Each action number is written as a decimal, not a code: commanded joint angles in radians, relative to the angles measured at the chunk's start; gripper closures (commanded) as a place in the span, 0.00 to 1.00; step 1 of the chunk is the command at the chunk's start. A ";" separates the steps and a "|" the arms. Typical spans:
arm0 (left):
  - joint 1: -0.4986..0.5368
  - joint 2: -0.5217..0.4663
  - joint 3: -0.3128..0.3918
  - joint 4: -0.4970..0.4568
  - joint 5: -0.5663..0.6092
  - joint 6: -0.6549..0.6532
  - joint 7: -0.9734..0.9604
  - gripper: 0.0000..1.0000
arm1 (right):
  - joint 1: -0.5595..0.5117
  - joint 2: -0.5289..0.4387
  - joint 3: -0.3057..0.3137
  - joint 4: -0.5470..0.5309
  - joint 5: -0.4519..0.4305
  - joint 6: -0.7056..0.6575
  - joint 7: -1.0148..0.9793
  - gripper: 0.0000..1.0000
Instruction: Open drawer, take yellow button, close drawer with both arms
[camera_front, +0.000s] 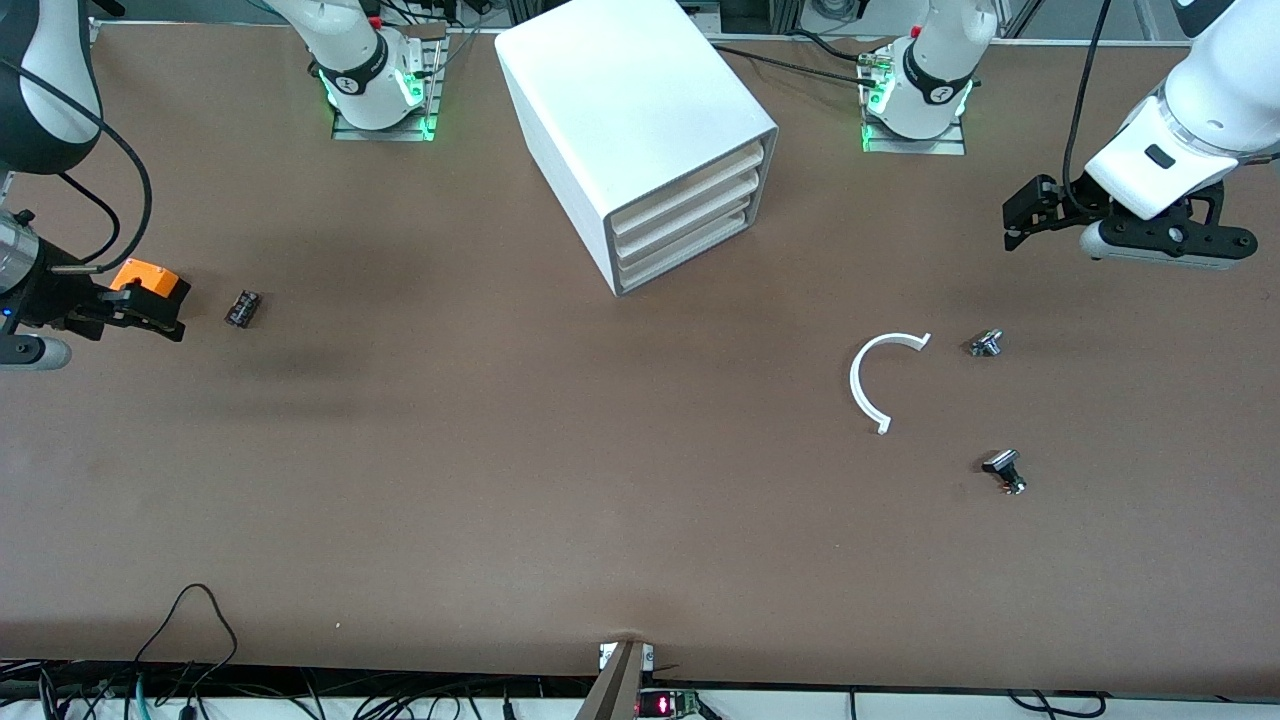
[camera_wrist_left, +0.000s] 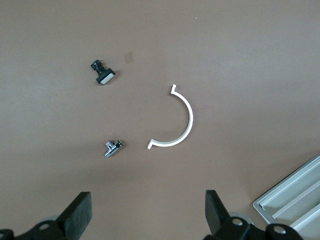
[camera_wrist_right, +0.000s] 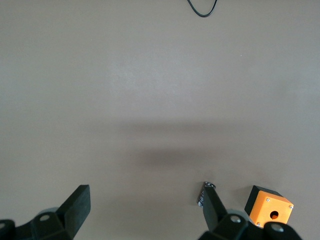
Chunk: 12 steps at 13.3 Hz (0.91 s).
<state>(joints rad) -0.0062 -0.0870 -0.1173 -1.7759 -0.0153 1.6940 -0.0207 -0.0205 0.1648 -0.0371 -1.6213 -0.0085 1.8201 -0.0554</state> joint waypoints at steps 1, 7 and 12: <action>0.003 0.013 -0.004 0.033 0.002 -0.030 -0.005 0.00 | -0.001 -0.007 0.005 0.009 0.016 -0.013 -0.012 0.00; 0.009 0.016 -0.002 0.035 0.002 -0.028 -0.004 0.00 | -0.001 -0.013 0.005 0.008 0.018 -0.015 -0.014 0.00; 0.009 0.018 -0.004 0.035 0.002 -0.030 -0.004 0.00 | 0.002 -0.013 0.006 0.006 0.018 -0.015 -0.005 0.00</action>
<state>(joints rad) 0.0010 -0.0850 -0.1170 -1.7754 -0.0153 1.6899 -0.0207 -0.0200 0.1619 -0.0345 -1.6206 -0.0084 1.8201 -0.0557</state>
